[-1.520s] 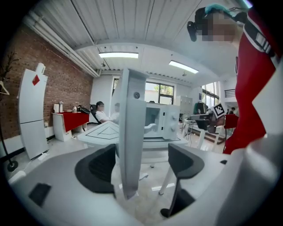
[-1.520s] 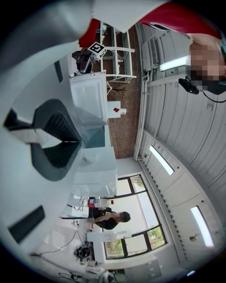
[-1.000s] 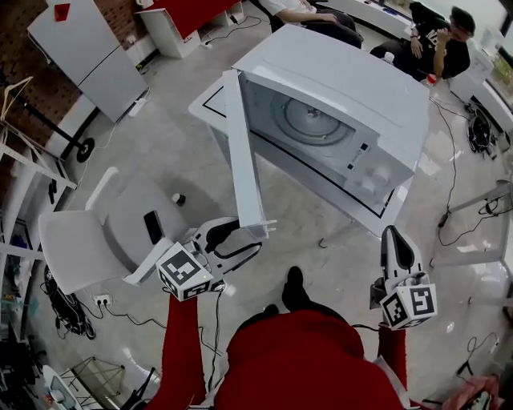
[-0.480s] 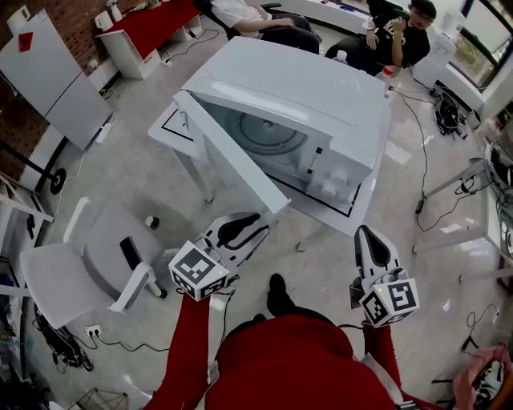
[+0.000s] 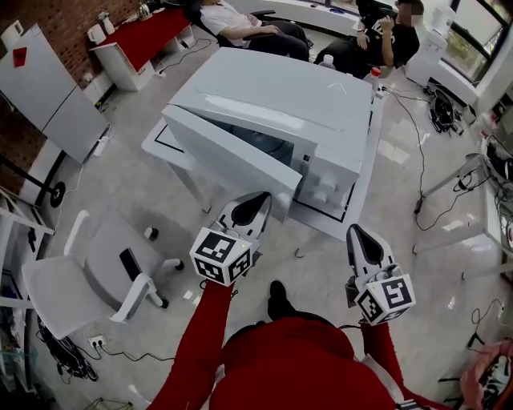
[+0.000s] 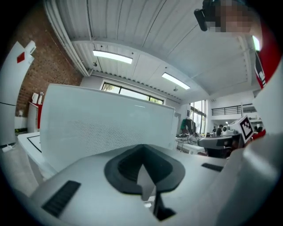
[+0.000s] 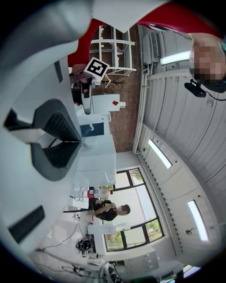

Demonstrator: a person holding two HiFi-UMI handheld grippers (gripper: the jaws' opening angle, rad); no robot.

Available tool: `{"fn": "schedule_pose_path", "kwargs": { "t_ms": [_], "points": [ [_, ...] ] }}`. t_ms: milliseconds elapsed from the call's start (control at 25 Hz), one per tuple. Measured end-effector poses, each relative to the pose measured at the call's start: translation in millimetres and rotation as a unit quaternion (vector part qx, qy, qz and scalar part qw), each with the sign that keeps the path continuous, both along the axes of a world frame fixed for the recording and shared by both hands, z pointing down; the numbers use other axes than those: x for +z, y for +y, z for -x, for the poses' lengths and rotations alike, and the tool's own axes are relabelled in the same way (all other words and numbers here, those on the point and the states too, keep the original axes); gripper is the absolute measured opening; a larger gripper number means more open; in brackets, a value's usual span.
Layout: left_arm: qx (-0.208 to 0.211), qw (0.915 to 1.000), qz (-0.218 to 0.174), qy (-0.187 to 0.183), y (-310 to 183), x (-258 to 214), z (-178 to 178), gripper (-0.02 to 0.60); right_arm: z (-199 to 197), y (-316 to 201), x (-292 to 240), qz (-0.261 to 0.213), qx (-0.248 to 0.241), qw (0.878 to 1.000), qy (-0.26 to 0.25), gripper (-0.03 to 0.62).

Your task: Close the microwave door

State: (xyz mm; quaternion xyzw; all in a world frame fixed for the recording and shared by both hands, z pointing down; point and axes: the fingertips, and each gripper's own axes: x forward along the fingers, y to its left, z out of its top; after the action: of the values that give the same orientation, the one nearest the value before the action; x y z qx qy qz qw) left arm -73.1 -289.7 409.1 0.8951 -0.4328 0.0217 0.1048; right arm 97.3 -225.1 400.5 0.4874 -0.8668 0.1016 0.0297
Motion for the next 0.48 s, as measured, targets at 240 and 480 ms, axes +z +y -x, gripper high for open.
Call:
{"fn": "schedule_pose_path", "kwargs": {
  "t_ms": [240, 480],
  "points": [
    [-0.018, 0.9997, -0.001, -0.016, -19.9, 2.5, -18.2, 0.009, -5.2, -10.0, -1.9, -0.004, 0.004, 1.000, 0.000, 0.014],
    [-0.023, 0.9992, 0.017, -0.027, -34.3, 10.4, -32.8, 0.008, -8.0, -15.8, 1.5, 0.004, 0.002, 1.000, 0.002, 0.013]
  ]
}}
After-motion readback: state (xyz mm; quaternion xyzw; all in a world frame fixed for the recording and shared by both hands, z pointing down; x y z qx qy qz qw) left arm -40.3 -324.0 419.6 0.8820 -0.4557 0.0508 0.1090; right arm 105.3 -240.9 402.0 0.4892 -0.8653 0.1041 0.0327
